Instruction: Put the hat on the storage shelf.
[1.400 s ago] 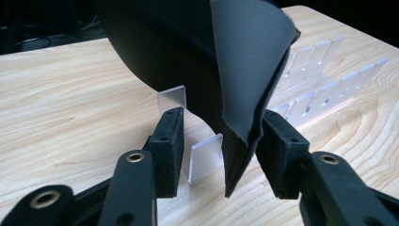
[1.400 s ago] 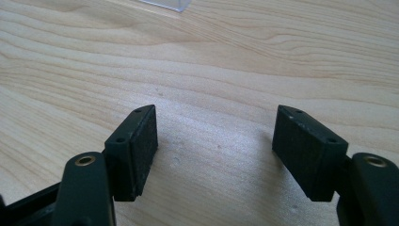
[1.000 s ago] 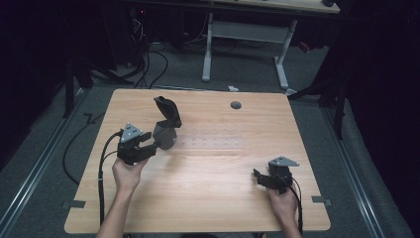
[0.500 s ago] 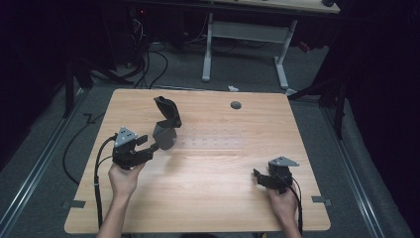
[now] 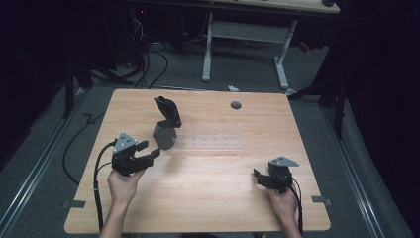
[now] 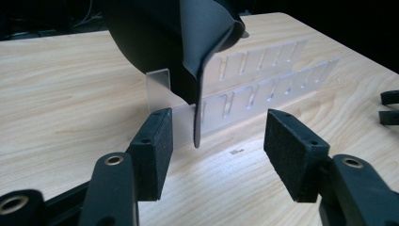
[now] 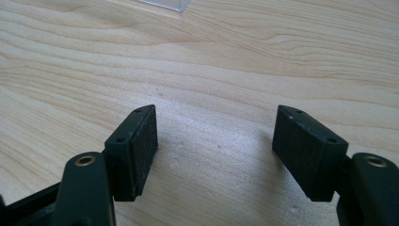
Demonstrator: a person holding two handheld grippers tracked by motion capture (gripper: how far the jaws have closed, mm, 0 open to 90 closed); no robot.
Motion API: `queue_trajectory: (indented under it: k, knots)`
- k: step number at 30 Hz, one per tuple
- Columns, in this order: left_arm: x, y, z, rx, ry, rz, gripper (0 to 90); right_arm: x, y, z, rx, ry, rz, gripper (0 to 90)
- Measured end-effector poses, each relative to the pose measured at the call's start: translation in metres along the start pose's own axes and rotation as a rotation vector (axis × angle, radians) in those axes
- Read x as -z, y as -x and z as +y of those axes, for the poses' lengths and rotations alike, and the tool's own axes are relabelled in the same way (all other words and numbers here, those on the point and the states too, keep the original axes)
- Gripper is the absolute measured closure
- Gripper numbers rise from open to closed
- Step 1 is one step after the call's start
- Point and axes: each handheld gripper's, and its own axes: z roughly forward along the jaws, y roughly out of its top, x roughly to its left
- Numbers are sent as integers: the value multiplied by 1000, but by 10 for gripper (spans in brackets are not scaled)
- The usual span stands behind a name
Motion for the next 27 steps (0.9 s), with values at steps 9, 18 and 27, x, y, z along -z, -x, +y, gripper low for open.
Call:
queue_trajectory:
  k: [9,18,27]
  knots:
    - [8,4,-15,10,-23,-14,418,0,0,0,-2,-1,0,317]
    - [12,6,-38,22,-42,-41,417,0,0,0,-2,-1,0,317]
    - [9,6,-58,15,-75,-26,408,0,0,0,-2,0,0,317]
